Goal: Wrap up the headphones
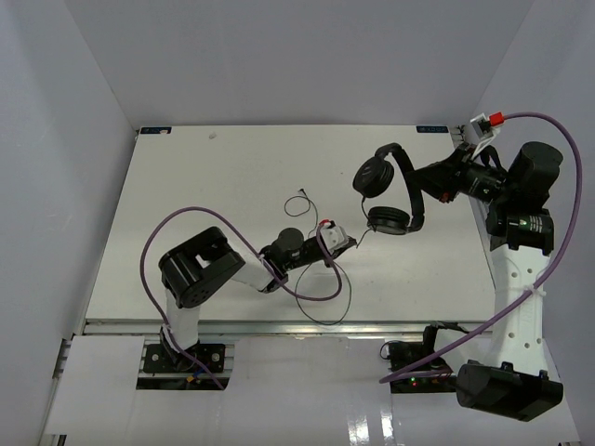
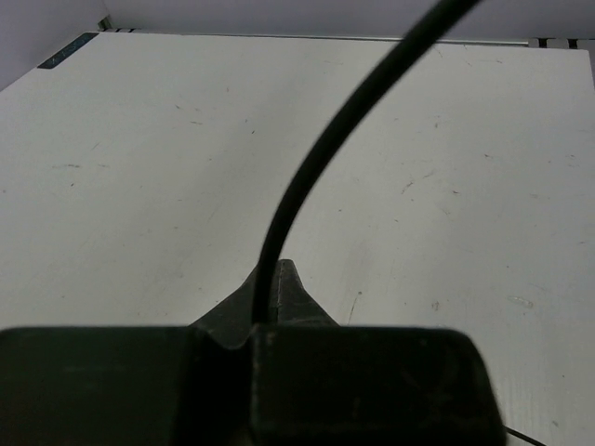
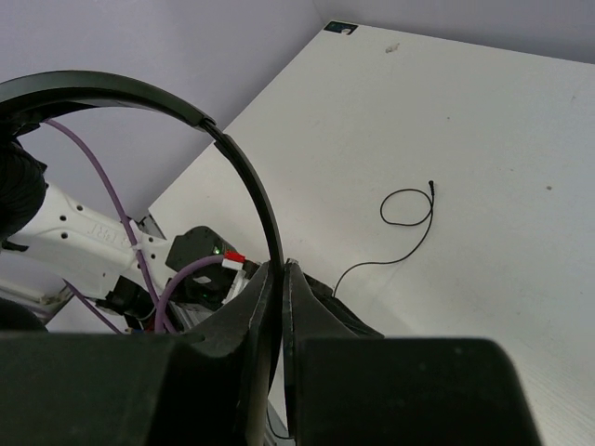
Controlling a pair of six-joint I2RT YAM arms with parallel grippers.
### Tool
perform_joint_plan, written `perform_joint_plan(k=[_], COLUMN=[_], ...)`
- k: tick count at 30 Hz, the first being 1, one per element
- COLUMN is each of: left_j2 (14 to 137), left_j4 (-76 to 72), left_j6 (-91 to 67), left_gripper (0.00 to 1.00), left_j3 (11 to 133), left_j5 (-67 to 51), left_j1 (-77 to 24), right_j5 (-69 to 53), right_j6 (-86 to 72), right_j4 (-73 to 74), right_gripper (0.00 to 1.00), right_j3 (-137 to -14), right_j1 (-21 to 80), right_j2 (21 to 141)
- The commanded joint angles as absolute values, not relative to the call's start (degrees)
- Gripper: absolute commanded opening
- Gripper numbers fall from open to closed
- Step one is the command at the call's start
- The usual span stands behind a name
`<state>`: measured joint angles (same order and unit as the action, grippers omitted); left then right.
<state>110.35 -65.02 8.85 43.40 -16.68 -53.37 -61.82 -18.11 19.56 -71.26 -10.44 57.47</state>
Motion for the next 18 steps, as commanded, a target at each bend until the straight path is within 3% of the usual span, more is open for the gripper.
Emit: perform_joint_plan(k=[1,9,18], left_j2=[103.08,96.53,94.17], left_j4=[-60.34,-51.39,-33.51], left_j6=[11.79,16.73,22.09], left_gripper=[0.0,0.0,0.0], left_j3=[41.45,39.31,47.37], left_j5=[-20.07,-22.28,-20.19], left_j1=[-49.18,-43.34,-38.3], right_j5=[-64.39,-66.16,-58.44], right_j6=[-14.42,-10.35,16.49], right_j4=[17.18,18.47,37.35], right_gripper=[0.08,0.08,0.08], right_j3=[-71.86,-71.75,-73.78], right_j1=[-10.63,-10.55,-8.71], right_j2=[54.88,54.6,53.45])
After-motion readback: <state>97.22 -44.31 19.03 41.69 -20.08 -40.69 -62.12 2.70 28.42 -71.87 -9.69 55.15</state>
